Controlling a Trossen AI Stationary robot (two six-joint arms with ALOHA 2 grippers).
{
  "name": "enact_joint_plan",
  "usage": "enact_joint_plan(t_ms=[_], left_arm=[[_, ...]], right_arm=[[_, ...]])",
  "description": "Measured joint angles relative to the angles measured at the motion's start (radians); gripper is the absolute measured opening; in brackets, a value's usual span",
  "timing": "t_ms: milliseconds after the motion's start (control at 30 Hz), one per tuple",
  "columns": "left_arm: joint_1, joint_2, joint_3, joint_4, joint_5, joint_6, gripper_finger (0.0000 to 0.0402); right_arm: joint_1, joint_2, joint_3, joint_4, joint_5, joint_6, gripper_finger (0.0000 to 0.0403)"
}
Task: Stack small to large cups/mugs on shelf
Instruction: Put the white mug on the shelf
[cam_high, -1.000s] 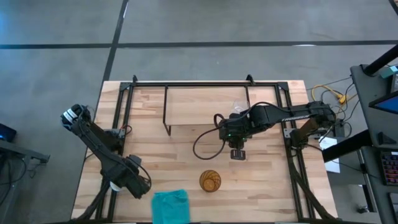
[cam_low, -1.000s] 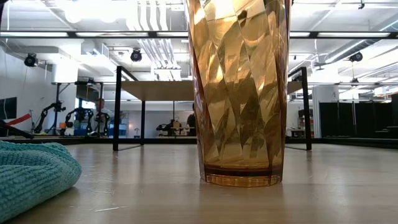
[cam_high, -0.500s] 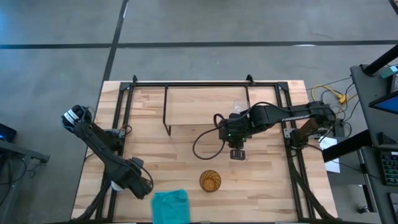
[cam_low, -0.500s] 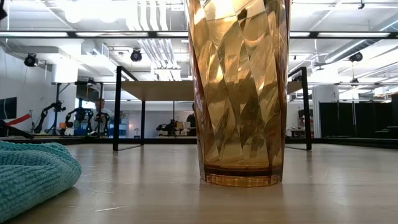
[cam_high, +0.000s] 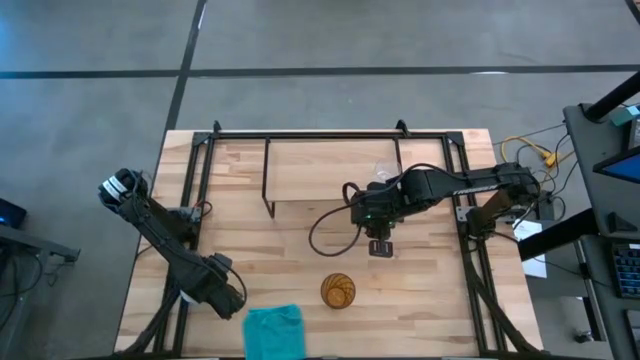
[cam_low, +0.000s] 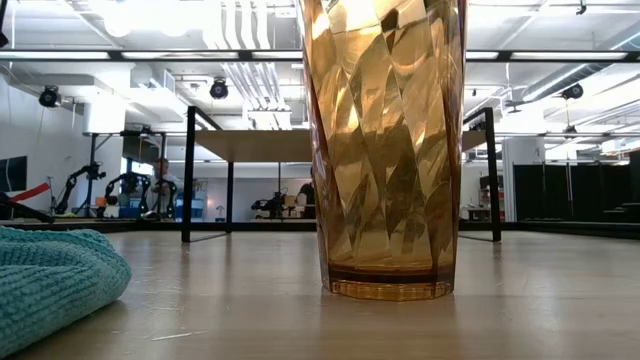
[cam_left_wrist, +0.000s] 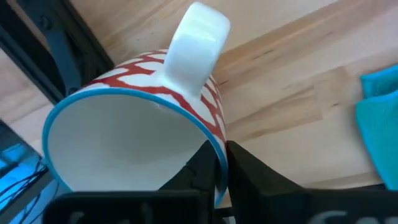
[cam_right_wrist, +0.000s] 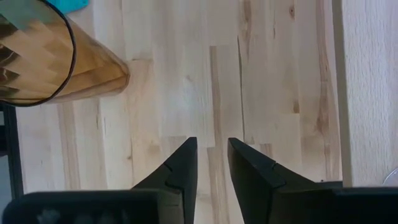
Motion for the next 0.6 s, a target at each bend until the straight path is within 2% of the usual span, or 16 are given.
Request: enact_joint_plan(t_ms=[233, 367, 600], left_arm=[[0.021, -0.002, 0.022, 0.05, 0.004, 0.053, 0.0004], [0.068, -0.002, 0.087, 0.042, -0.054, 0.107, 0.0003], [0.216, -0.001, 0.229, 0.002, -0.099, 0.33, 0.0002]], right_arm=[[0.0, 0.0, 0.0, 0.005, 0.002, 0.0, 0.0075], [0.0, 0.0, 0.0, 0.006, 0.002, 0.0, 0.0073], [0.0, 0.0, 0.01, 0.008, 0.0, 0.0, 0.0073]])
